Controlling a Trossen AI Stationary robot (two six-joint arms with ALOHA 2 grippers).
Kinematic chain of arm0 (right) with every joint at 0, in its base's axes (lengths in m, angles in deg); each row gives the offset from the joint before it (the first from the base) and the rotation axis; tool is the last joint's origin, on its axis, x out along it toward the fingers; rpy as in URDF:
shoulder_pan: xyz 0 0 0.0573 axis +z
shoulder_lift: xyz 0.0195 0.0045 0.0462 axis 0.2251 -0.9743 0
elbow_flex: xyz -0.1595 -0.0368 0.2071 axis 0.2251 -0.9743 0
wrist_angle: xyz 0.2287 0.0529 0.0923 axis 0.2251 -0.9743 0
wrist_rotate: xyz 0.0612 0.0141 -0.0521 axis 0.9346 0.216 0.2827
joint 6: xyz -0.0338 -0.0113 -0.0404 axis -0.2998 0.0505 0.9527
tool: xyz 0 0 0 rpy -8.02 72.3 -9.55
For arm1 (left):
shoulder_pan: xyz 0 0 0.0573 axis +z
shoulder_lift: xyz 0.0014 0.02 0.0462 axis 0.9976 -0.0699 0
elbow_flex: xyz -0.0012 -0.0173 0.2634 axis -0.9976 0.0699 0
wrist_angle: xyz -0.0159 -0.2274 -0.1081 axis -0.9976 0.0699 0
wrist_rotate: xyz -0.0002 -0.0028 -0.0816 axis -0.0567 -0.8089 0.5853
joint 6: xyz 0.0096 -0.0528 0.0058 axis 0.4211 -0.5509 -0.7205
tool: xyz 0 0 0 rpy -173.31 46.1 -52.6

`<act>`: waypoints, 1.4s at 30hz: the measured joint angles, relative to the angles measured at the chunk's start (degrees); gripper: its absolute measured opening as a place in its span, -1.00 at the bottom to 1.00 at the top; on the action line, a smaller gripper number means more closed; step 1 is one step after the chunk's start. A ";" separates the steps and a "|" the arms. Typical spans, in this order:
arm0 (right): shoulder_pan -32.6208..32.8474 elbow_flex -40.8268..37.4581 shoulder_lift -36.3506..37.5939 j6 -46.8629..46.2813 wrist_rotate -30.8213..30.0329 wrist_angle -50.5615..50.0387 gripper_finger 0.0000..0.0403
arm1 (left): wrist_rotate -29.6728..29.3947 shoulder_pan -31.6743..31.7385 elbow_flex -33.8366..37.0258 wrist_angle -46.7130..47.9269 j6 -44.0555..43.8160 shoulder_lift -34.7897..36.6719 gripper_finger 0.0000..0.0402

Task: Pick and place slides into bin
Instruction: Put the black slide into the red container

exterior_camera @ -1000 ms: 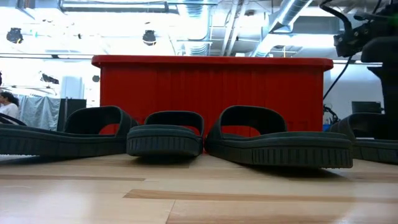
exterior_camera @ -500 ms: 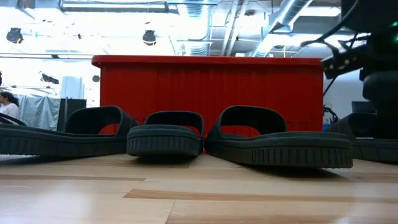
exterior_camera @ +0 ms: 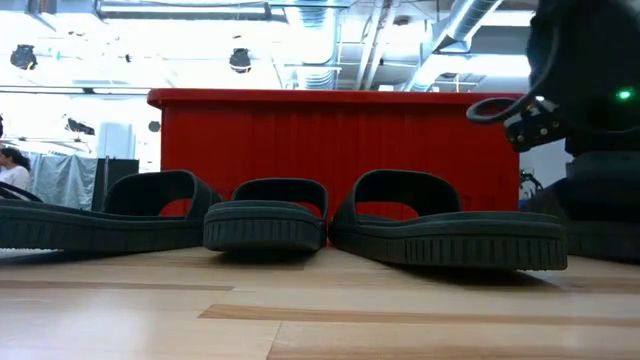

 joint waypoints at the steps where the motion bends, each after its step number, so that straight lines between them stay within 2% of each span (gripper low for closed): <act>1: 0.00 0.46 0.39 -0.04 0.03 0.08 -0.87 | 0.00 0.00 0.00 0.00 0.00 0.00 -1.00; 12: 0.95 7.19 6.19 -1.70 2.65 -3.10 -0.98 | 0.28 0.00 0.00 -0.02 -0.04 0.00 -1.00; 16: 2.04 12.05 8.38 -1.71 2.42 -8.76 -0.99 | 1.49 0.00 0.00 -1.23 -1.02 -0.02 -1.00; 23: 3.79 22.59 9.23 -0.95 1.58 -19.83 -0.99 | 4.46 -0.02 -0.02 -9.06 -2.20 0.00 -1.00; 26: 4.03 26.90 9.25 -0.07 -0.28 -21.15 -0.99 | 5.16 -0.02 -0.02 -11.08 -2.21 0.00 -1.00; 32: 1.32 33.40 9.27 5.49 -6.47 -21.17 -1.00 | 5.09 -0.02 -0.02 -10.97 -1.90 -0.02 -1.00; 42: -7.85 37.87 9.23 21.93 -12.40 -21.23 -1.00 | 5.05 -0.02 -0.02 -10.93 -1.95 -0.02 -1.00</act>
